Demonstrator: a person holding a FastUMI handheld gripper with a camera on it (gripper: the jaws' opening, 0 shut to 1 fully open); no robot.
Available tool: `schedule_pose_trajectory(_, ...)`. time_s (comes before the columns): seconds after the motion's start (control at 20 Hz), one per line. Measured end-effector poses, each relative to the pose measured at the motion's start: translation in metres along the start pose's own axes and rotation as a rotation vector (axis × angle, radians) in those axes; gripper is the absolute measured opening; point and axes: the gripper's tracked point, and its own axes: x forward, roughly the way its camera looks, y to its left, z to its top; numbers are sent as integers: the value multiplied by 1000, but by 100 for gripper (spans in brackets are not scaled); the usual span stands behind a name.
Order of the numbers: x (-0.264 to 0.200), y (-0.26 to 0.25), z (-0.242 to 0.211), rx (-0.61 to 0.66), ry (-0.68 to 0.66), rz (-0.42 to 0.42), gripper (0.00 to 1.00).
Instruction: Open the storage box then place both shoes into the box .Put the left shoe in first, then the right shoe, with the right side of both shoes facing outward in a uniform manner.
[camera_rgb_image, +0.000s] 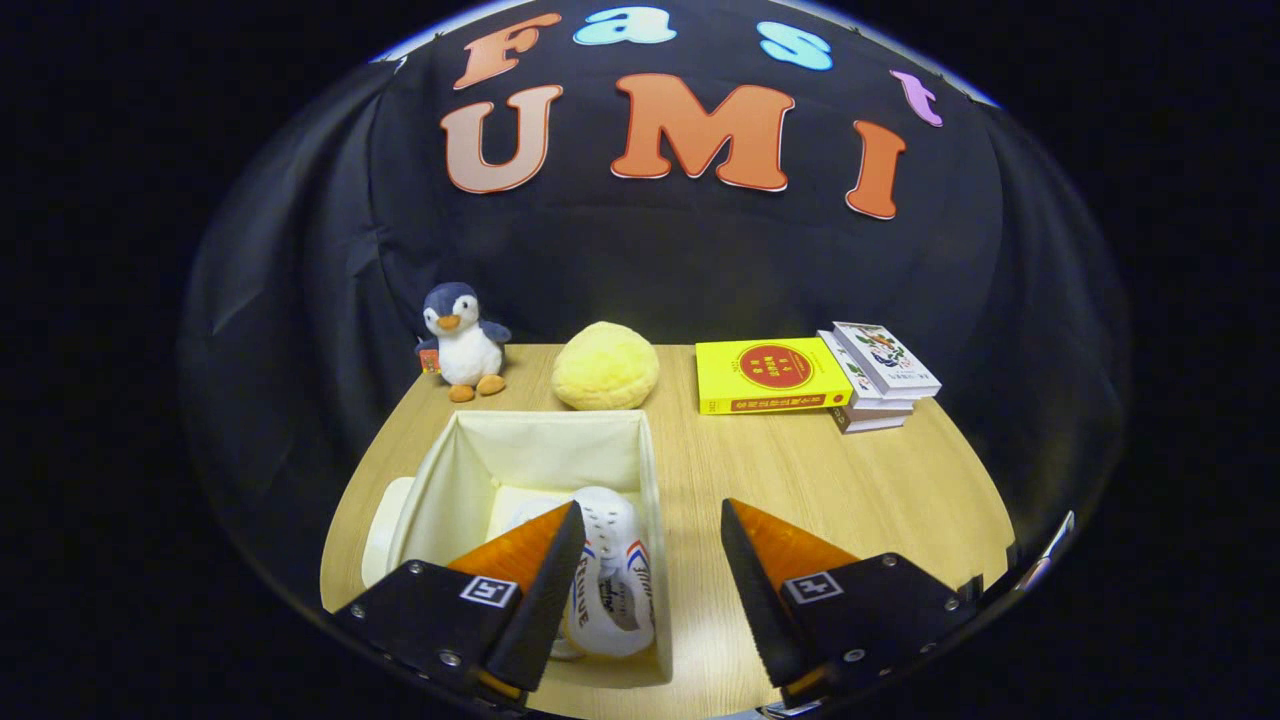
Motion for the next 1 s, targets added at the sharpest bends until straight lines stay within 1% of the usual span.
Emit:
schedule_pose_trajectory(0.05, -1, -9, -1, 11, -8, -2, 86)
schedule_pose_trajectory(0.1, -4, -17, 3, 22, -17, -4, 95)
schedule_pose_trajectory(0.15, -8, -26, 6, 31, -23, -7, 98)
schedule_pose_trajectory(0.4, -25, -71, 24, 68, -78, -22, 98)
schedule_pose_trajectory(0.7, -46, -129, 56, 101, -202, -23, 98)
schedule_pose_trajectory(0.85, -53, -167, 68, 96, -250, -47, 98)
schedule_pose_trajectory(1.0, -57, -199, 68, 113, -277, -56, 98)
